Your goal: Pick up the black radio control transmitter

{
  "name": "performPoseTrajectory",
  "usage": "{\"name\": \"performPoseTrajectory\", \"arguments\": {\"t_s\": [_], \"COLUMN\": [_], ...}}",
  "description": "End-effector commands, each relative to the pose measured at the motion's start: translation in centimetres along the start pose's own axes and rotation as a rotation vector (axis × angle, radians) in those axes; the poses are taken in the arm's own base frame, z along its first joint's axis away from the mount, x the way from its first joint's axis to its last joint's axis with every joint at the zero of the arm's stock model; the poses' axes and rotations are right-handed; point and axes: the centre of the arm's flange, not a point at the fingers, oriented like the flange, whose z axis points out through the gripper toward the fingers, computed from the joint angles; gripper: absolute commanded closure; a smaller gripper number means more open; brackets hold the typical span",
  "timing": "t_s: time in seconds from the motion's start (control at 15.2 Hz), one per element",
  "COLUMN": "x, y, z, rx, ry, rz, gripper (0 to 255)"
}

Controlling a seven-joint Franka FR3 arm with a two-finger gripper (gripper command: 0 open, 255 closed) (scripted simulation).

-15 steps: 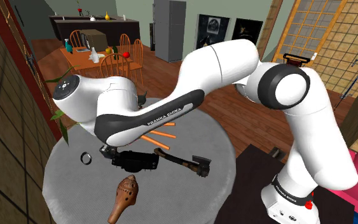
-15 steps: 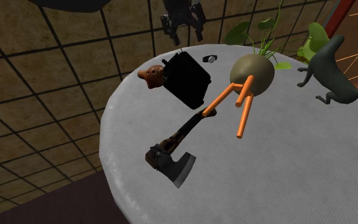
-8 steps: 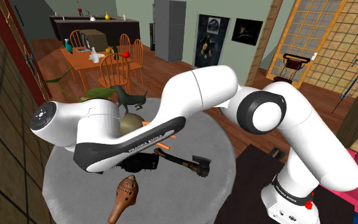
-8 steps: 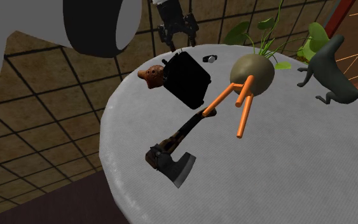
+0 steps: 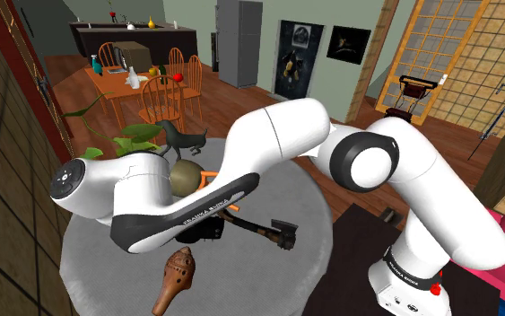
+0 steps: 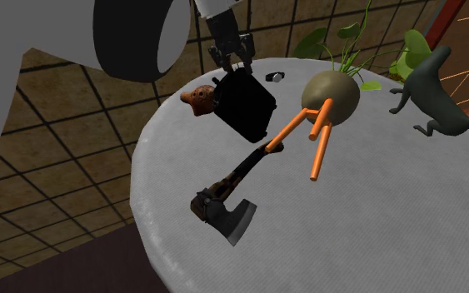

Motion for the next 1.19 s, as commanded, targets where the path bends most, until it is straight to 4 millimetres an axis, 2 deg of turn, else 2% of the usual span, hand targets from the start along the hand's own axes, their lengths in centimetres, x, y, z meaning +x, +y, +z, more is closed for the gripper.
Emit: {"name": "performPoseTrajectory", "arguments": {"t_s": [0.0, 0.46, 1.12], "x": [0.0, 0.0, -0.3], "y": [0.0, 0.0, 2.4], "z": [0.1, 0.1, -4.6], "rx": [0.000, 0.000, 0.000], "ry": [0.000, 0.000, 0.000], "rz": [0.000, 0.000, 0.000], "gripper": [255, 255, 255]}}
